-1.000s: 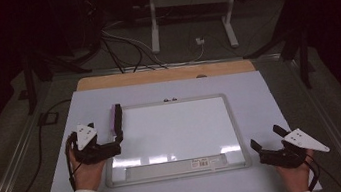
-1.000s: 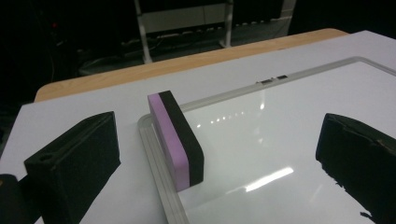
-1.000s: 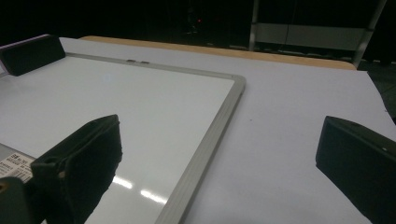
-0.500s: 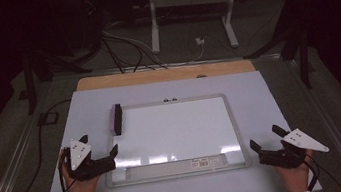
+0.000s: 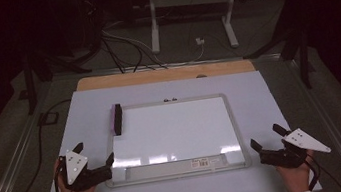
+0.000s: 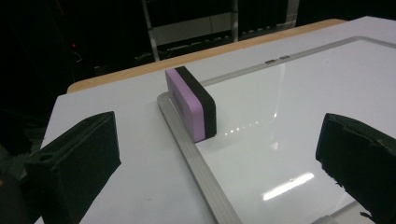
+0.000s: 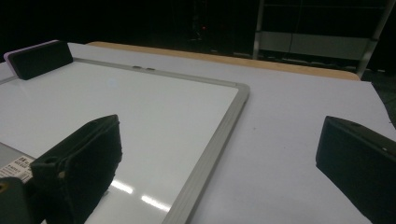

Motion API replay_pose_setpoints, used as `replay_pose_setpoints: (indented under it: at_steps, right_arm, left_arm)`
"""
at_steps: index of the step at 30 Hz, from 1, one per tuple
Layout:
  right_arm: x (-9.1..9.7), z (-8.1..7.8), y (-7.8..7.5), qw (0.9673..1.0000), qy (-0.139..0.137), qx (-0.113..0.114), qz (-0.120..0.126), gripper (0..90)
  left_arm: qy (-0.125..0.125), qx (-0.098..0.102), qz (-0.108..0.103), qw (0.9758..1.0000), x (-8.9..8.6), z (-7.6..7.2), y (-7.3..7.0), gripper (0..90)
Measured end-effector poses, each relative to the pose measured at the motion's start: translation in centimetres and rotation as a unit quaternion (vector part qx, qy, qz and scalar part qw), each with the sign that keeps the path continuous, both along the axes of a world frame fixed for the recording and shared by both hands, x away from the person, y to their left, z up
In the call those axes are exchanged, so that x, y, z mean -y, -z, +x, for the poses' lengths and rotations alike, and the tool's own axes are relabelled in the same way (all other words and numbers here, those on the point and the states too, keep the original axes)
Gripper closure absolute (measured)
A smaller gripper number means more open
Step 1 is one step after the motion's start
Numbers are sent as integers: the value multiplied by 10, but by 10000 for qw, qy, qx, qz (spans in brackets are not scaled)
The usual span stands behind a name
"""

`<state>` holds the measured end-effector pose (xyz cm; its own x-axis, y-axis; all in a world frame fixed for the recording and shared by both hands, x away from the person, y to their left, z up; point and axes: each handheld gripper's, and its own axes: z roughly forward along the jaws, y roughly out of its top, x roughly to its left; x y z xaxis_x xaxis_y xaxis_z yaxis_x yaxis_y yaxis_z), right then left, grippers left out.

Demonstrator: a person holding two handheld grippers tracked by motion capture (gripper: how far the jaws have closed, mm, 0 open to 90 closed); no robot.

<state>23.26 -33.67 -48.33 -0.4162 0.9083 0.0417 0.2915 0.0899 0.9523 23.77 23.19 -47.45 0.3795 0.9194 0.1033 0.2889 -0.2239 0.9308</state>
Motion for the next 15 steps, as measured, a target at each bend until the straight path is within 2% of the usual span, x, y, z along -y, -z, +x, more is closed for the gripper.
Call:
replay_pose_setpoints:
  at_steps: [8,15]
  right_arm:
    - [-1,1,1,10000,-20,-50,-30,8]
    - [-2,2,2,10000,-10,-64,-60,8]
  left_arm:
    - [-75,82,-58,9999,-8,-4,0,6]
    - [-248,97,-93,9996,-15,-4,1,6]
